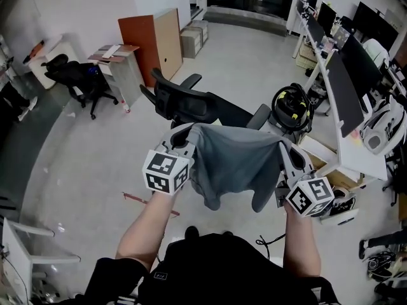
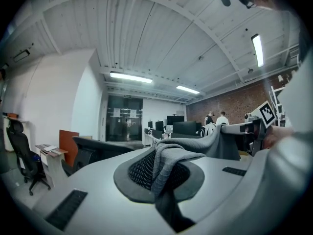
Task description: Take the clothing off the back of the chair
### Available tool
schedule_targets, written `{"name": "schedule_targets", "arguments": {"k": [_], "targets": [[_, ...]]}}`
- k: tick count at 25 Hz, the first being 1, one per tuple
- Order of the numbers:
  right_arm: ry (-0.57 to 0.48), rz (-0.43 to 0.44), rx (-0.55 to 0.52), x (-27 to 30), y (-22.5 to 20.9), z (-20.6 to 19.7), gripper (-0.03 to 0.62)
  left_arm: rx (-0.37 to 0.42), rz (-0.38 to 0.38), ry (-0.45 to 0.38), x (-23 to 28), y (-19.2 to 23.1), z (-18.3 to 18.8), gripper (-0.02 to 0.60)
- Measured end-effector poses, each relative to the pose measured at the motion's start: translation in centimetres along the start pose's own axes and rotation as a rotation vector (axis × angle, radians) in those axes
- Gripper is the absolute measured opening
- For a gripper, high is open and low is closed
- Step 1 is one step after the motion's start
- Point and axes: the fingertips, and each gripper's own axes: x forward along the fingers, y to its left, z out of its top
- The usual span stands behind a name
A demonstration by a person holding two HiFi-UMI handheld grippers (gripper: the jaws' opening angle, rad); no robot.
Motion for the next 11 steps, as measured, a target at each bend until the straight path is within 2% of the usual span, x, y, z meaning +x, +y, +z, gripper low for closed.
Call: {"name": "schedule_targets", "arguments": {"k": [11], "targets": [[-0.007, 0.023, 0.009, 0.23, 0.29, -0.27, 0.018, 0.015, 0.021, 0.008, -0.42, 0.35, -0.37, 0.006]]}}
